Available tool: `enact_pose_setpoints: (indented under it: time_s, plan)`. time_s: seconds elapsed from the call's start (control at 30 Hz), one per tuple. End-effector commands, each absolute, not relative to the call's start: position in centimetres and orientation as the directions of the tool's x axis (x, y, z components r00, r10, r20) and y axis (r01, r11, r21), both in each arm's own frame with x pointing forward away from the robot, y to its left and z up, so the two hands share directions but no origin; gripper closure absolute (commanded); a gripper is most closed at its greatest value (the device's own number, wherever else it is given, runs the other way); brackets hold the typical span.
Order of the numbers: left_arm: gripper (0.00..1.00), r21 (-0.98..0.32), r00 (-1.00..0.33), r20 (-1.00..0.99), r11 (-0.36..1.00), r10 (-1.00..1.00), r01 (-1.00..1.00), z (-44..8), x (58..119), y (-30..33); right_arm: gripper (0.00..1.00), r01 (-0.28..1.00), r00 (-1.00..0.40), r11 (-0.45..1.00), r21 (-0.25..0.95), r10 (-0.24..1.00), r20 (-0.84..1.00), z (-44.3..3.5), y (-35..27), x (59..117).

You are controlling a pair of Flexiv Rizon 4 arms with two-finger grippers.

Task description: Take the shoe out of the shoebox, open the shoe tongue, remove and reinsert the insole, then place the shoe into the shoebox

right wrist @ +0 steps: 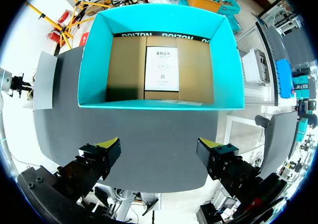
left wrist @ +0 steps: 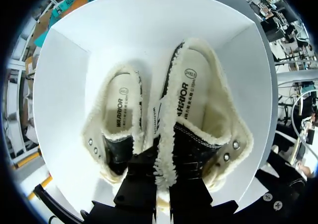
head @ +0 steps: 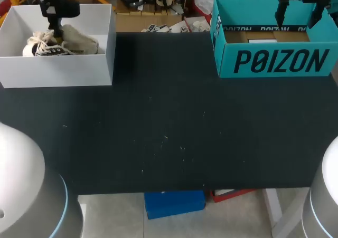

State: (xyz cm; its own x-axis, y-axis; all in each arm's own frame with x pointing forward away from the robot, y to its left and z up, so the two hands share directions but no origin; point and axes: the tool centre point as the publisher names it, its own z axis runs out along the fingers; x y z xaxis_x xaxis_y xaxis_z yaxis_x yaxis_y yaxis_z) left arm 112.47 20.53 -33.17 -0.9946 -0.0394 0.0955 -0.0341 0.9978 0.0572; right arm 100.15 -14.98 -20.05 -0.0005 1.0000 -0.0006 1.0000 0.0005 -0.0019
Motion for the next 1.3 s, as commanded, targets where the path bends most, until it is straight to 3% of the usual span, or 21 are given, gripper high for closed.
enact_pose_setpoints:
  time_s: [0.03,0.23,0.67,1.03,1.3]
  plan:
    - [1.0,0.075,-0.995,0.094,0.997,-0.019,-0.012,-30.3,112.3,20.7,0.0,1.0,0.0,0.0,-0.002,1.0,0.0,-20.0,-15.0,100.1]
    - [1.0,0.106,-0.996,0.091,0.994,-0.019,-0.009,-26.8,113.1,20.7,0.0,1.0,0.0,0.0,-0.002,1.0,0.0,-20.0,-15.0,100.1]
    - [1.0,0.028,-0.995,0.062,0.997,-0.077,-0.076,-18.5,111.8,19.4,0.0,1.0,0.0,0.0,-0.002,1.0,0.0,-20.0,-15.0,100.1]
    - [1.0,-0.006,-0.992,0.028,0.992,-0.126,-0.126,-14.4,105.6,13.4,0.0,1.0,0.0,0.0,-0.002,1.0,0.0,-20.0,-15.0,100.1]
    - [1.0,-0.028,-0.99,0.054,0.99,-0.134,-0.136,-14.4,99.1,7.2,0.0,1.0,0.0,0.0,-0.002,1.0,0.0,-20.0,-15.0,100.1]
